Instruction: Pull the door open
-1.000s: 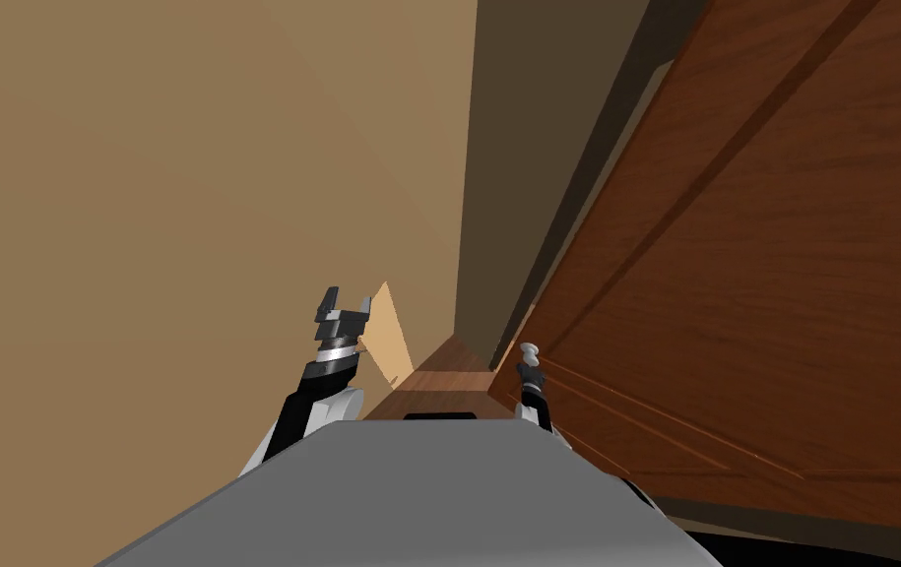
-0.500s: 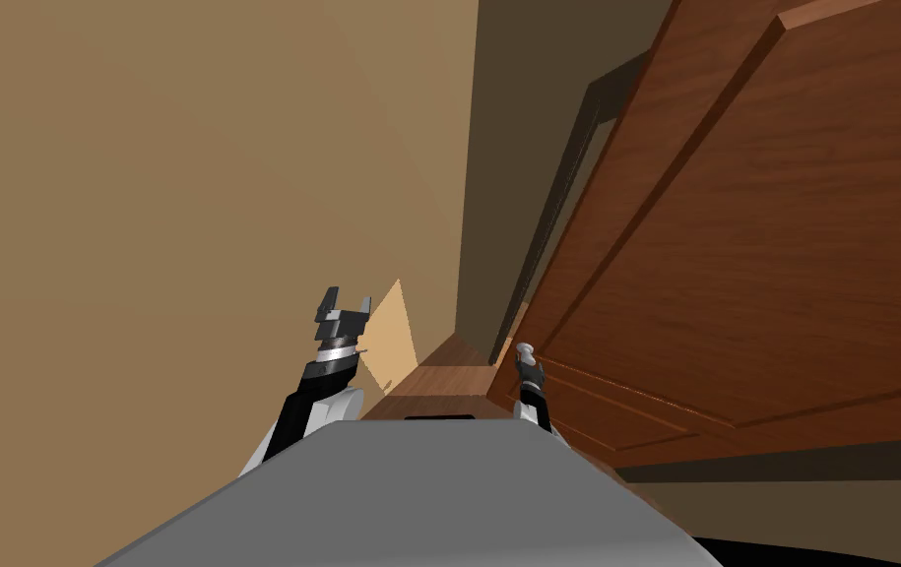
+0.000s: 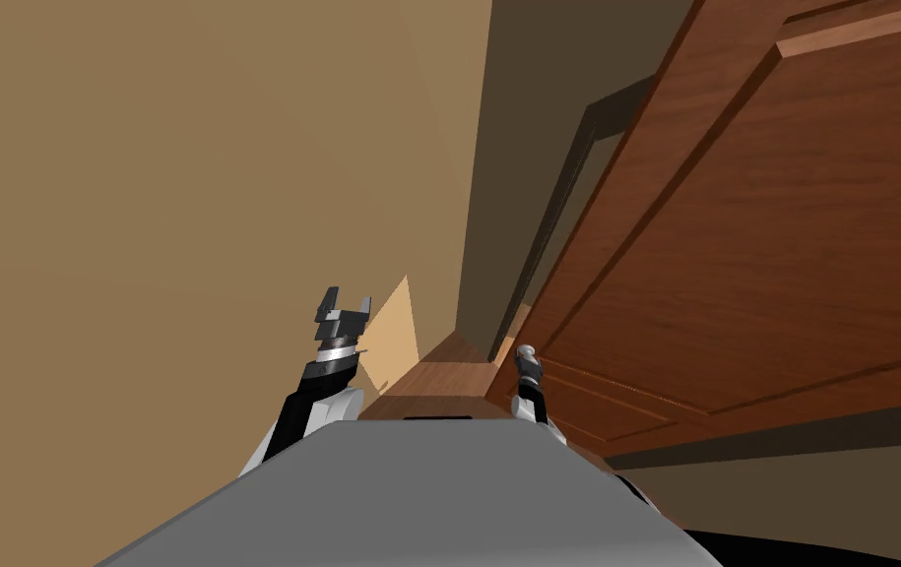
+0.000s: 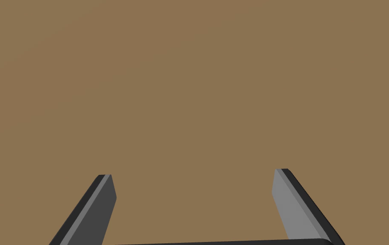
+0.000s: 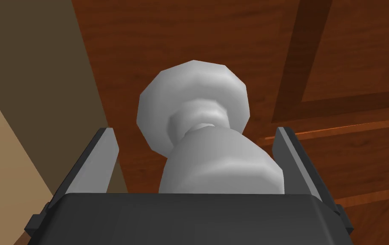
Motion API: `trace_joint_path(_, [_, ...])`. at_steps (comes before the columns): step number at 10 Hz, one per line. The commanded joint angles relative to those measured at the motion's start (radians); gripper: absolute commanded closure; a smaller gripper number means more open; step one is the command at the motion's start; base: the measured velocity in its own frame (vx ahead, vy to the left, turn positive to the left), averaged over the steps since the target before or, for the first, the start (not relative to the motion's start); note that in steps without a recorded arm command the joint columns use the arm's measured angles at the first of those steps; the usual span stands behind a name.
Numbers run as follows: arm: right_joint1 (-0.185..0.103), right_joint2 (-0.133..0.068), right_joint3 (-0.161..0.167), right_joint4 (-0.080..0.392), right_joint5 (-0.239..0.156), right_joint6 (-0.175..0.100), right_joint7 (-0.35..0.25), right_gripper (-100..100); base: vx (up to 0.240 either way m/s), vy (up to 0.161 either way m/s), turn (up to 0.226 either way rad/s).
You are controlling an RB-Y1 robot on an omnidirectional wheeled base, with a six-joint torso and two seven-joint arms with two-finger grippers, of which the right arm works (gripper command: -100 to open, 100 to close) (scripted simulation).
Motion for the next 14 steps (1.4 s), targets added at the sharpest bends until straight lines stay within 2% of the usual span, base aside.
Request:
trace_joint_path(1, [-0.015,0.008,0.009,0.03,0.002,-0.008,-0.013,-100,-0.098,0.025,-0.007])
trace_joint_path(3, [-0.011,0.001,0.002,0.021,0.0,-0.006,-0.007,-100,-0.022,0.001,-0.016])
trace_joint_path(4, [-0.011,0.001,0.002,0.021,0.0,-0.006,-0.007,100,0.007,-0.013,-0.029])
trace_joint_path(9, [-0.011,0.001,0.002,0.021,0.0,-0.006,-0.007,100,0.006,-0.007,0.001])
trace_joint_path(10, [-0.004,-0.012,0.015,0.019,0.009,-0.008,-0.025,100,-0.125,-0.063,0.102])
trace_joint_path(14, [0.006,-0.025,0.064,0.012,0.04,-0.01,-0.072,100,-0.208,-0.068,0.134])
